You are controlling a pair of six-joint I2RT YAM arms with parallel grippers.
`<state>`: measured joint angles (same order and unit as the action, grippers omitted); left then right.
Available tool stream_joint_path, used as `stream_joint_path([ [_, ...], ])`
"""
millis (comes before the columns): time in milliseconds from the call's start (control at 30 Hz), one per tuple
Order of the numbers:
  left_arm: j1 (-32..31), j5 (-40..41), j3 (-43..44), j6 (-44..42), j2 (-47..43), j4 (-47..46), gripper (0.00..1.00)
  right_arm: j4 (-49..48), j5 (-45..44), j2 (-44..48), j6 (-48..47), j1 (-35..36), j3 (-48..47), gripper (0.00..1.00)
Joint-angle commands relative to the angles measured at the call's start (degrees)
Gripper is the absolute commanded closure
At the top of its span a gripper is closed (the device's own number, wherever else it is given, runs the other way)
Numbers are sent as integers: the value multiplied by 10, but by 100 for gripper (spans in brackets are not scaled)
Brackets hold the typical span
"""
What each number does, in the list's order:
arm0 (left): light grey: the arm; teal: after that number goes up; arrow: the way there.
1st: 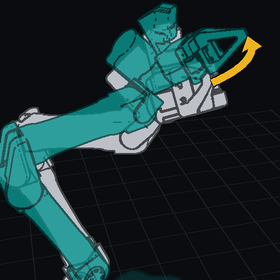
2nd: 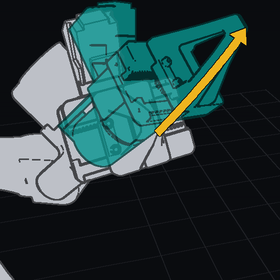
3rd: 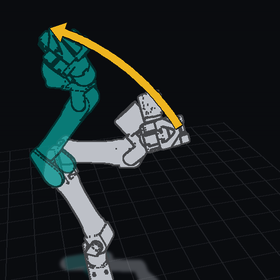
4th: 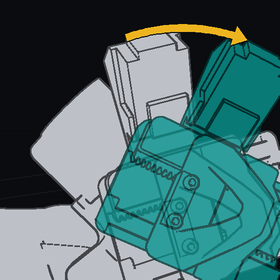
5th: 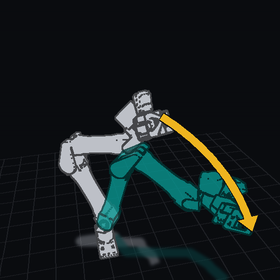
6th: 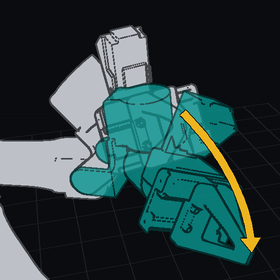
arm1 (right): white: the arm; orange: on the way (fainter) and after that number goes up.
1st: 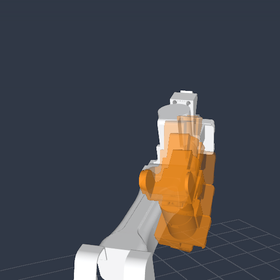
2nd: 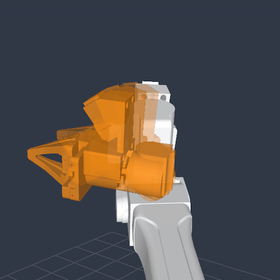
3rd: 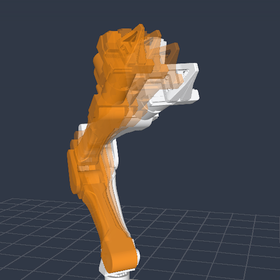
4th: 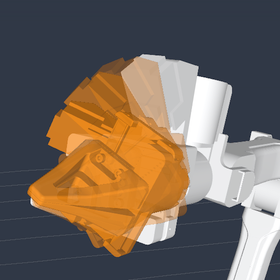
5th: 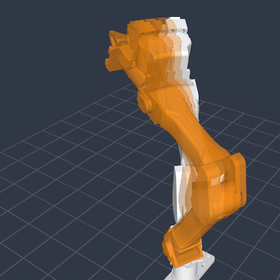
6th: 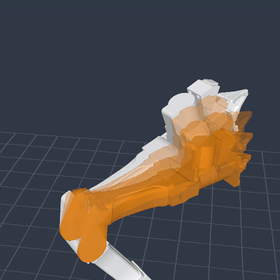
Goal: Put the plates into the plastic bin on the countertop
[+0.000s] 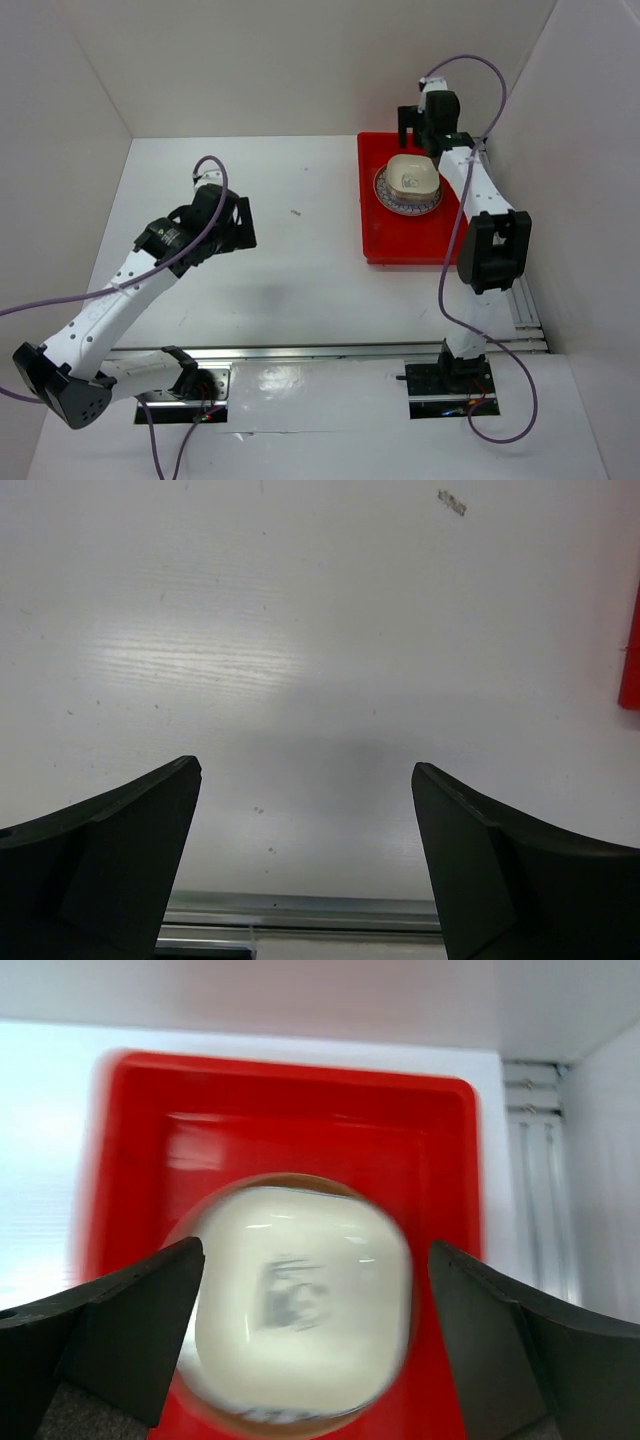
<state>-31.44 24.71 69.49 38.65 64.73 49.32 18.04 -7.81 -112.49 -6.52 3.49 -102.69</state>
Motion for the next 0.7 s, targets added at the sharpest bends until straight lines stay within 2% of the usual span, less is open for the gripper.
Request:
stream_joint_path([
  [0, -3, 42, 69, -58, 7, 1, 0, 27, -67, 116, 64, 97, -9, 0],
  [100, -3, 42, 96, -94, 1, 1, 0, 41, -125, 189, 106, 177, 42, 0],
  [267, -3, 42, 129, -114, -63, 24, 0, 72, -162, 421, 157, 281, 211, 0],
  [333, -3, 48, 135, -114, -88, 45, 0, 100, -168, 499, 173, 322, 237, 0],
  [433, -3, 53, 129, -108, -137, 69, 0, 168, -157, 587, 179, 345, 261, 0],
  [533, -3, 59, 129, -101, -184, 101, 0, 227, -188, 657, 197, 351, 273, 0],
  [667, -3, 59, 135, -89, -230, 129, 0, 269, -229, 696, 216, 365, 273, 0],
])
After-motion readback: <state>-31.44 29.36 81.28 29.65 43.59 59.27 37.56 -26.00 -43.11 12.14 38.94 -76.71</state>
